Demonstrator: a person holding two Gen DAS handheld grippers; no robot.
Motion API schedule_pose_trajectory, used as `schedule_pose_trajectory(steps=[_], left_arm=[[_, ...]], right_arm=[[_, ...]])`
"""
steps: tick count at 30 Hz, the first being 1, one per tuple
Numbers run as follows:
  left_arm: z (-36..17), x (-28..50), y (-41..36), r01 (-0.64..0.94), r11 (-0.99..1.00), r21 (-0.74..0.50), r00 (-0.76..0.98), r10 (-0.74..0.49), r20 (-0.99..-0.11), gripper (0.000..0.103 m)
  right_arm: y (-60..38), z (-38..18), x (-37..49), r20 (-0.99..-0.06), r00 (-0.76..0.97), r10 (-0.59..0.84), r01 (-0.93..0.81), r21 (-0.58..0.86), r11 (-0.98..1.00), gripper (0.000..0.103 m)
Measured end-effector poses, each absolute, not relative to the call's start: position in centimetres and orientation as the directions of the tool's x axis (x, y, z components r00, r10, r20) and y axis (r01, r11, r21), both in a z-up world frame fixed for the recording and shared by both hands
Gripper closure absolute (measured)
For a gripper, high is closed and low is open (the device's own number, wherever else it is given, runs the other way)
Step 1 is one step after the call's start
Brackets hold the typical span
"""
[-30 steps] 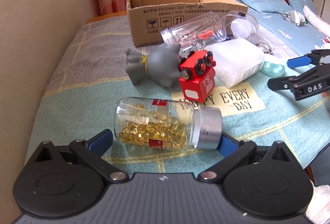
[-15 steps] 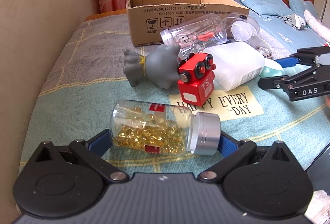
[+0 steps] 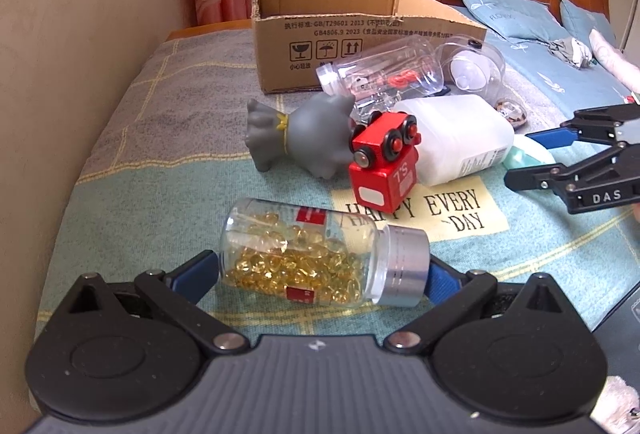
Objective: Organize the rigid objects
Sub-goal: 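Grasp the capsule jar with the left tool while the right tool grasps the mint-green case, then carry both held items over the cardboard box and open both tools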
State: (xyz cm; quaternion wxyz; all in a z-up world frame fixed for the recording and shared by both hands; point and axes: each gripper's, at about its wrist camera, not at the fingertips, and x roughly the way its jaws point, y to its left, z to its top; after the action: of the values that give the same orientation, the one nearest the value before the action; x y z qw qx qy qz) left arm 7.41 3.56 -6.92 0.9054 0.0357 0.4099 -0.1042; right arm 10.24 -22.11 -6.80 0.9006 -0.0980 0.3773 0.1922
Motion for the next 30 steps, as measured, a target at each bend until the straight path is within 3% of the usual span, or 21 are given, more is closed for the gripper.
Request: schedule_pose_trajectory(steps=[6,11,30], left_arm=[[-6.4,7.2,3.3,0.229,0.974,0.001,0.663,-0.155,-0.733,0.001],[-5.9,7.5,3.3,0.259,0.966,-0.014,0.654,-0.186,-0.733,0.008],[-0.1,10.6,3.2,0.279,0.960,0.034,0.674,-0.170,-0.719,0.009]], right_arm=[[-22.0,-6.6,9.7,-0.721,0.644,0.256,-0.404,-0.037,0.914,0.045],[-21.8,-6.4,9.4,-0.738,0.635,0.229,-0.378,-0.039,0.925,0.045],[-22.9,-1.3,9.5,-0.726,0.646,0.236,-0.388,-0.046,0.920,0.045]])
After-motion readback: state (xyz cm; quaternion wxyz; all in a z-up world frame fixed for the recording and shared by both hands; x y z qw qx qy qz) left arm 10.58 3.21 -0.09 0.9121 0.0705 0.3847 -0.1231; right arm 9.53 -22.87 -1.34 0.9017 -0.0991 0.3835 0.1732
